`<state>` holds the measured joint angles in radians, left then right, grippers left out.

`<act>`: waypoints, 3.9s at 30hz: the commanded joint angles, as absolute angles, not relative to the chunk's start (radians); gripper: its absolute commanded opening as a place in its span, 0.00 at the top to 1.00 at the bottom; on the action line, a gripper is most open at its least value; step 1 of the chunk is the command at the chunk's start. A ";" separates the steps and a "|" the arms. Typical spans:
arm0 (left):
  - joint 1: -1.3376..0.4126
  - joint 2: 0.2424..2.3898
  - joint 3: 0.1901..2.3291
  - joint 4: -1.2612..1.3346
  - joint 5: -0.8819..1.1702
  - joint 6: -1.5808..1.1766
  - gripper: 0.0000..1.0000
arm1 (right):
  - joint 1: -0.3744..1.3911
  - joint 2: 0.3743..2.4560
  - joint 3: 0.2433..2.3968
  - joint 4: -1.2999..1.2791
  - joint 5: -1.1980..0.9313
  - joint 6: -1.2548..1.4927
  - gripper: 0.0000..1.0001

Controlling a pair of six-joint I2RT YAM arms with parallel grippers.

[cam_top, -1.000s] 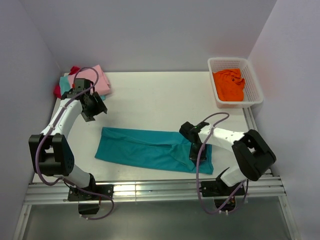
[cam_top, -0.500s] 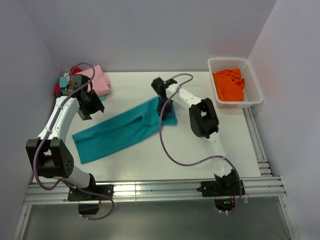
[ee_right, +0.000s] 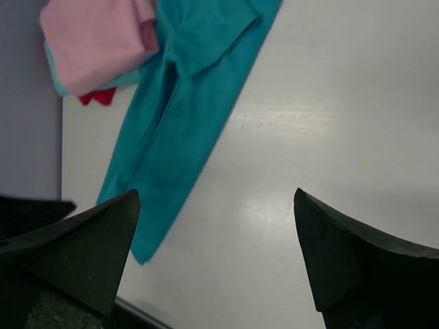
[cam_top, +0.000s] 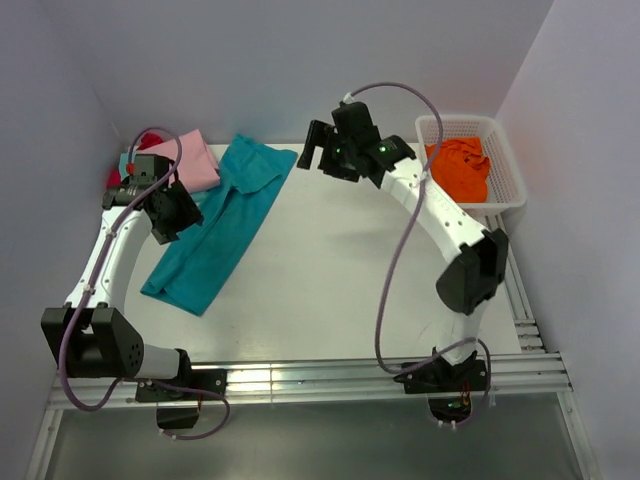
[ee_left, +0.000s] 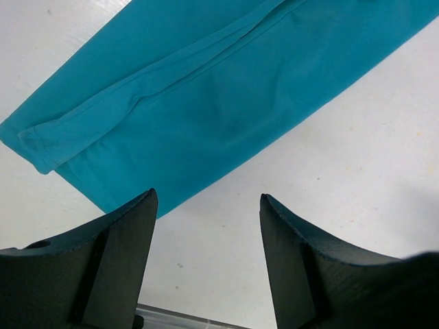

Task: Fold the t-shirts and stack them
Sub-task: Rotate the tshirt 115 degrees

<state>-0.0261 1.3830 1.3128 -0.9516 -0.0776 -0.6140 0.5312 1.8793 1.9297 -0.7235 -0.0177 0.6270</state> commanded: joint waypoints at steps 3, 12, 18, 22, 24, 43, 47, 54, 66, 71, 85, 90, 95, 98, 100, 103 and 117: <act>-0.029 1.365 1.235 -0.925 -0.143 -0.609 0.33 | 0.655 1.747 1.601 -0.633 -0.095 0.675 0.00; -0.043 1.362 1.063 -0.805 -0.078 -0.601 0.39 | 0.815 1.717 1.453 -0.649 -0.110 0.778 0.00; -0.185 1.457 1.011 -0.752 -0.172 -0.661 0.39 | 0.813 1.603 1.333 -0.698 -0.049 0.756 0.00; -0.202 1.554 0.979 -0.669 -0.169 -0.695 0.41 | 0.811 1.497 1.243 -0.715 -0.037 0.781 0.00; -0.228 1.632 0.994 -0.657 -0.190 -0.719 0.41 | 0.808 1.435 1.197 -0.733 -0.022 0.791 0.00; -0.750 2.081 1.463 -0.788 -0.156 -0.942 0.44 | 0.572 1.002 0.931 -0.841 0.005 0.744 0.00; -0.804 2.099 1.546 -0.841 -0.169 -0.950 0.43 | 0.545 0.994 0.908 -0.828 -0.026 0.729 0.00; -0.801 2.023 1.770 -0.989 -0.250 -0.934 0.30 | 0.538 1.025 0.931 -0.793 -0.070 0.712 0.00; -0.650 1.447 1.337 -1.013 -0.263 -1.053 0.02 | 0.543 1.196 0.973 -0.724 -0.166 0.663 0.00; -0.653 1.228 0.873 -0.894 -0.169 -1.153 0.06 | 0.548 1.219 0.962 -0.683 -0.190 0.677 0.00; -0.650 1.330 0.729 -0.746 -0.164 -1.167 0.07 | 0.557 1.290 1.003 -0.722 -0.175 0.661 0.01; -0.652 1.485 0.805 -0.704 -0.176 -1.120 0.09 | 0.557 1.275 1.006 -0.749 -0.156 0.647 0.01; -0.730 1.655 1.036 -0.768 -0.230 -1.085 0.09 | 0.555 1.273 0.989 -0.746 -0.149 0.644 0.01; -0.813 1.735 1.221 -0.859 -0.287 -1.066 0.09 | 0.555 1.272 0.976 -0.732 -0.152 0.650 0.01; -0.868 1.778 1.356 -0.928 -0.319 -1.051 0.09 | 0.555 1.273 0.973 -0.727 -0.153 0.650 0.01; -0.934 1.865 1.503 -0.943 -0.290 -0.996 0.10 | 0.555 1.284 0.980 -0.724 -0.149 0.646 0.01; -0.896 1.634 1.323 -0.960 -0.406 -1.100 0.07 | 0.551 1.344 1.025 -0.713 -0.158 0.629 0.01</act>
